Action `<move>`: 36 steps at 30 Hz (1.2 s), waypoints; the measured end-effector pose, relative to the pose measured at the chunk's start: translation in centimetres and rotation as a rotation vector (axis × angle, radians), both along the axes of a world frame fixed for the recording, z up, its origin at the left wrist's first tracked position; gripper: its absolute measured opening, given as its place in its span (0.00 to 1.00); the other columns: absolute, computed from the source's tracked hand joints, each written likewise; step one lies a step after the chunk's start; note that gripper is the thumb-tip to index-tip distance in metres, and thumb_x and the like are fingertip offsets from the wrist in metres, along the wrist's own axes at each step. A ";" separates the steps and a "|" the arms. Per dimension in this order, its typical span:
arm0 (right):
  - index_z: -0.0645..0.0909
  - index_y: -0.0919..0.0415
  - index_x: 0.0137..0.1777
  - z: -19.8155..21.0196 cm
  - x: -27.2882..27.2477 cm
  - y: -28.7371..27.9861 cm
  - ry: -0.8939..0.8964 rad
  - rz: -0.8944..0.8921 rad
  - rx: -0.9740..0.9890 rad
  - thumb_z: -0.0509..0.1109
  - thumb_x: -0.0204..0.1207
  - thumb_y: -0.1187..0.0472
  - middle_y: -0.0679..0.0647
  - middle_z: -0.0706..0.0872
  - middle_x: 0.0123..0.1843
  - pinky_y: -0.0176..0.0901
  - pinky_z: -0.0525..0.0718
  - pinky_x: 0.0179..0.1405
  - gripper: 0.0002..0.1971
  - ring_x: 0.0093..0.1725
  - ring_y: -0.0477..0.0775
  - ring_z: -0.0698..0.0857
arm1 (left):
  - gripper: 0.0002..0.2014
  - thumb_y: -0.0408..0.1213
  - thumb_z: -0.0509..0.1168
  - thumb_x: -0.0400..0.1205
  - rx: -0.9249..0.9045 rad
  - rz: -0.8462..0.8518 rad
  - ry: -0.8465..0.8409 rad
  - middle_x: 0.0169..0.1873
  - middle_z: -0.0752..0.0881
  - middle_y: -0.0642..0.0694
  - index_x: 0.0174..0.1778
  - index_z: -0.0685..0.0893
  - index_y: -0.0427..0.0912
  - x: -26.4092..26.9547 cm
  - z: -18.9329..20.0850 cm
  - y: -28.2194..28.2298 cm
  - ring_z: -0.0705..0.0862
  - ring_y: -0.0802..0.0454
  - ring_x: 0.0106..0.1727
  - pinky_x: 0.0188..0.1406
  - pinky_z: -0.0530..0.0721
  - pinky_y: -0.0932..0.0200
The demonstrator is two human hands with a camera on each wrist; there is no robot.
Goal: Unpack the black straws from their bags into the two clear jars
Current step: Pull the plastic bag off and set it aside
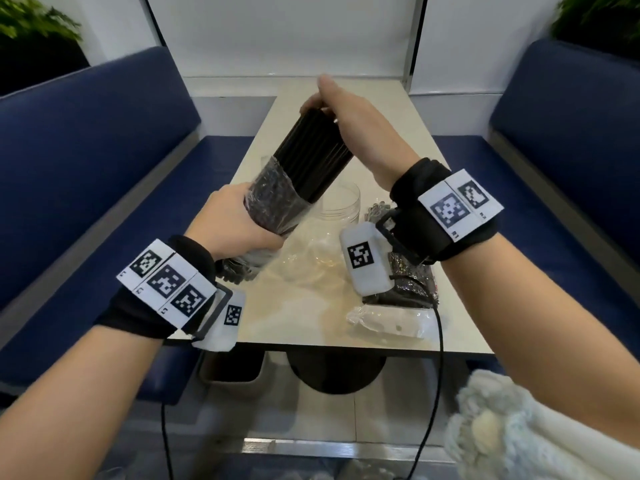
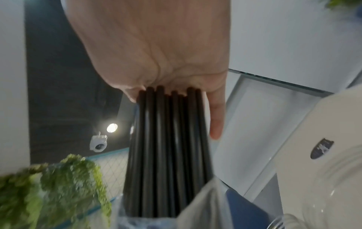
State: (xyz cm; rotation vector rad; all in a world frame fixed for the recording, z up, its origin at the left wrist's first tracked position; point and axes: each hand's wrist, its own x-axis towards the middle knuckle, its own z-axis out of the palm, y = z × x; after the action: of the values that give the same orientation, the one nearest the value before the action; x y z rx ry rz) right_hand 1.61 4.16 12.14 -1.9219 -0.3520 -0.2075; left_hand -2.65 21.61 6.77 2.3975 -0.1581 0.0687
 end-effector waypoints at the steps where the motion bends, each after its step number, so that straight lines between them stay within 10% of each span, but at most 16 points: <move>1: 0.77 0.57 0.50 0.0 0.3 -0.4 0.025 -0.022 0.110 0.46 0.86 0.50 0.49 0.79 0.45 0.39 0.73 0.46 0.19 0.45 0.48 0.77 | 0.18 0.36 0.79 0.57 0.003 0.009 -0.003 0.36 0.87 0.42 0.40 0.82 0.37 0.1 0.5 0.2 0.85 0.44 0.41 0.39 0.83 0.49; 5: 0.75 0.58 0.55 -2.5 2.0 -2.2 0.120 -0.091 0.304 0.58 0.76 0.60 0.50 0.80 0.44 0.40 0.74 0.47 0.10 0.45 0.48 0.78 | 0.21 0.38 0.79 0.55 0.075 0.035 -0.058 0.37 0.88 0.40 0.40 0.83 0.35 1.0 3.1 1.5 0.85 0.41 0.41 0.41 0.83 0.46; 9: 0.59 0.59 0.78 -6.4 3.4 -3.3 0.224 -0.020 -0.197 0.72 0.69 0.65 0.61 0.70 0.76 0.43 0.71 0.67 0.38 0.73 0.56 0.71 | 0.14 0.33 0.78 0.62 0.256 0.030 -0.093 0.35 0.85 0.41 0.38 0.81 0.38 2.9 5.4 2.1 0.83 0.42 0.40 0.37 0.77 0.54; 14: 0.44 0.60 0.82 -10.1 4.6 -2.5 0.192 -0.018 -0.580 0.82 0.54 0.41 0.61 0.59 0.82 0.59 0.64 0.79 0.64 0.80 0.63 0.60 | 0.13 0.35 0.75 0.61 0.571 -0.004 -0.018 0.28 0.83 0.45 0.36 0.78 0.45 5.8 6.6 1.4 0.81 0.44 0.32 0.33 0.80 0.55; 29: 0.53 0.64 0.79 -12.1 4.6 -4.0 0.179 -0.105 -0.277 0.85 0.54 0.58 0.59 0.64 0.77 0.47 0.69 0.73 0.57 0.76 0.57 0.67 | 0.17 0.41 0.72 0.70 1.575 -0.209 -0.089 0.34 0.80 0.51 0.55 0.80 0.49 10.3 6.5 -5.6 0.80 0.48 0.38 0.36 0.74 0.56; 36: 0.57 0.64 0.77 -12.4 4.4 -3.8 0.199 -0.085 -0.277 0.86 0.52 0.56 0.58 0.67 0.74 0.50 0.71 0.74 0.55 0.75 0.57 0.68 | 0.16 0.46 0.64 0.81 1.929 -0.416 -0.464 0.59 0.84 0.51 0.65 0.74 0.52 9.9 3.9 -9.8 0.80 0.48 0.62 0.72 0.60 0.43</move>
State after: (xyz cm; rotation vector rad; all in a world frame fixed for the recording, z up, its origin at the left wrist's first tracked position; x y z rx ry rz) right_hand 6.05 0.37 -0.23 -2.2113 -0.1722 -0.0226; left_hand 7.22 11.81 10.70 4.0551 -1.5109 0.4355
